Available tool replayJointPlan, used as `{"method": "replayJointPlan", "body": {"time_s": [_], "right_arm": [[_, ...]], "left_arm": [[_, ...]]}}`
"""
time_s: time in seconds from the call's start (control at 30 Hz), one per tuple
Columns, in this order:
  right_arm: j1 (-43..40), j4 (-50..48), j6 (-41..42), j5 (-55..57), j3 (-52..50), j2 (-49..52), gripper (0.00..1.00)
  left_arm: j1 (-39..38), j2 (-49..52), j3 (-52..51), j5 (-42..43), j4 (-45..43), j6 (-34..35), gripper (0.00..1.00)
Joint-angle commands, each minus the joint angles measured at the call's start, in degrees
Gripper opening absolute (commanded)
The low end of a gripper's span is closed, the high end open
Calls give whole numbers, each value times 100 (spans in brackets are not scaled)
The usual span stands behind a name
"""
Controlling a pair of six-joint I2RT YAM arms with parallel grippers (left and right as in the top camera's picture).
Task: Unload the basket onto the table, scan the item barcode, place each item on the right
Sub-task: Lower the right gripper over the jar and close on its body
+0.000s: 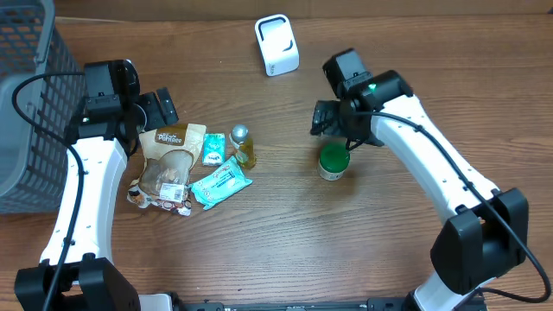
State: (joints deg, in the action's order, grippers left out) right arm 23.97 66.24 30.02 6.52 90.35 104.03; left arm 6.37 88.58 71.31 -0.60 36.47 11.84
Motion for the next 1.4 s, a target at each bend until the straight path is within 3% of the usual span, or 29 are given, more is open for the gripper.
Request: {"method": "replayJointPlan", "body": {"time_s": [0.0, 0.57, 1.37], "right_arm": [[7, 173, 20, -216, 68, 35, 100], [7, 326, 20, -216, -31, 1176, 100], [7, -162, 66, -221, -555, 1237, 100]], "left_arm": [[-2, 20, 39, 42, -9, -28, 100], [-2, 20, 39, 42, -9, -28, 100], [-2, 20, 39, 42, -9, -28, 100]]}}
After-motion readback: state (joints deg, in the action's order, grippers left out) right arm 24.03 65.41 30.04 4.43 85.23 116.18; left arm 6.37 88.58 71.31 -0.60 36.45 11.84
